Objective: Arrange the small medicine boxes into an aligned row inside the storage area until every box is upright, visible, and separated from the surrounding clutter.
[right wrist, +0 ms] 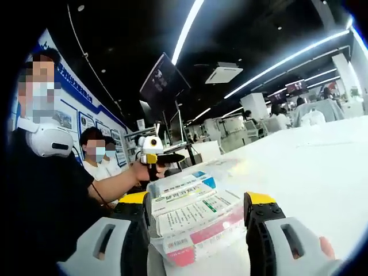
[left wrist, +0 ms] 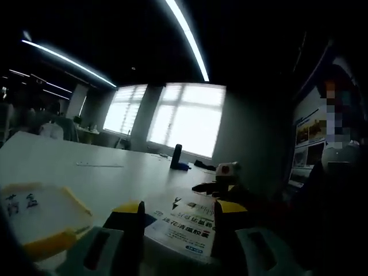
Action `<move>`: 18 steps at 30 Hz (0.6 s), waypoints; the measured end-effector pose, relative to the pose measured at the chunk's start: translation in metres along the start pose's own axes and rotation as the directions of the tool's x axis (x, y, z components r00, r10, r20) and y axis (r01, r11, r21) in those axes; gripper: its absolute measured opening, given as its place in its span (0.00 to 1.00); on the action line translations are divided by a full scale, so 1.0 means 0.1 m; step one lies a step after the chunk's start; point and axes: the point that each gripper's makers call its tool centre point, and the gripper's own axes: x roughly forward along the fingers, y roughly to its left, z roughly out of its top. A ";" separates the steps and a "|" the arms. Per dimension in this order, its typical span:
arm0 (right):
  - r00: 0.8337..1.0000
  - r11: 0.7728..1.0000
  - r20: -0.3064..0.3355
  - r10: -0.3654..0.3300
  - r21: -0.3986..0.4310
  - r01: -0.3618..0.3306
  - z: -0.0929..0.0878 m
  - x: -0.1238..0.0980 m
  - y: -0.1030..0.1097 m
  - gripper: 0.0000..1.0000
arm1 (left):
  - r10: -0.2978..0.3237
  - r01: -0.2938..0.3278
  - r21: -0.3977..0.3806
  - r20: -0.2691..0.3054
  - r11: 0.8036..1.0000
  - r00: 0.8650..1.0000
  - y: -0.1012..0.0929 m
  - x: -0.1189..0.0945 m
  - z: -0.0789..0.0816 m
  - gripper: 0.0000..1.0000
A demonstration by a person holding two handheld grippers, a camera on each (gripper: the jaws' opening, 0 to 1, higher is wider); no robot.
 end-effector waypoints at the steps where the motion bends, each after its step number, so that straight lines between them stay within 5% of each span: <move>1: 1.000 1.000 0.003 -0.001 0.001 0.001 0.01 0.00 0.00 0.65 | 0.004 -0.004 0.003 -0.001 1.000 1.000 0.00 -0.01 0.00 0.49; 18: 0.999 0.999 0.025 -0.035 0.002 0.035 0.14 0.05 0.01 0.69 | 0.061 -0.061 0.037 -0.024 0.997 0.998 0.04 -0.18 -0.12 0.52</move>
